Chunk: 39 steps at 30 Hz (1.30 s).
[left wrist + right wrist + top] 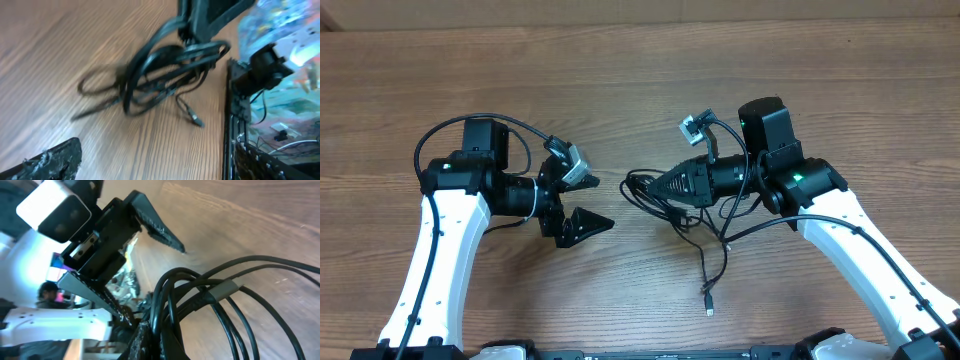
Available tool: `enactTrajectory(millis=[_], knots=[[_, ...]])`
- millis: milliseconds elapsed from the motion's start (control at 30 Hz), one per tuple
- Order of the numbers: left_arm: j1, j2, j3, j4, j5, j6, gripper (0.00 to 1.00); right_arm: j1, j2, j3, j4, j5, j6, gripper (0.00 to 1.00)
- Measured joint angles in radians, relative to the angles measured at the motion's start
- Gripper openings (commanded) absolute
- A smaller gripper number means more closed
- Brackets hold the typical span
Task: Untangle cables
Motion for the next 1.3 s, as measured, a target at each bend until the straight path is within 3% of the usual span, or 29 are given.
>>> enactTrajectory(millis=[433,667,1000,1067,1167,1267,1300], knots=[[0.0,0.0,0.0,0.06,0.056,0.133,1.0,0.0,0.0,0.0,0.0,-0.286,0.024,0.04],[-0.02,0.0,0.0,0.136,0.081,0.146,1.0,0.0,0.0,0.0,0.0,-0.335,0.026,0.04],[-0.16,0.0,0.0,0.153,0.085,0.148,1.0,0.0,0.0,0.0,0.001,-0.347,0.03,0.04],[-0.173,0.0,-0.004,0.181,0.079,0.148,0.94,0.0,0.0,0.0,0.001,-0.353,0.032,0.04],[-0.18,0.0,-0.026,0.219,0.072,0.151,0.71,0.0,0.0,0.0,0.001,-0.372,0.032,0.04],[-0.185,0.0,-0.054,0.225,0.069,0.156,0.32,0.0,0.0,0.0,0.002,-0.38,0.032,0.04],[-0.185,0.0,-0.062,0.225,0.069,0.154,0.14,0.0,0.0,0.0,0.005,-0.381,0.032,0.04]])
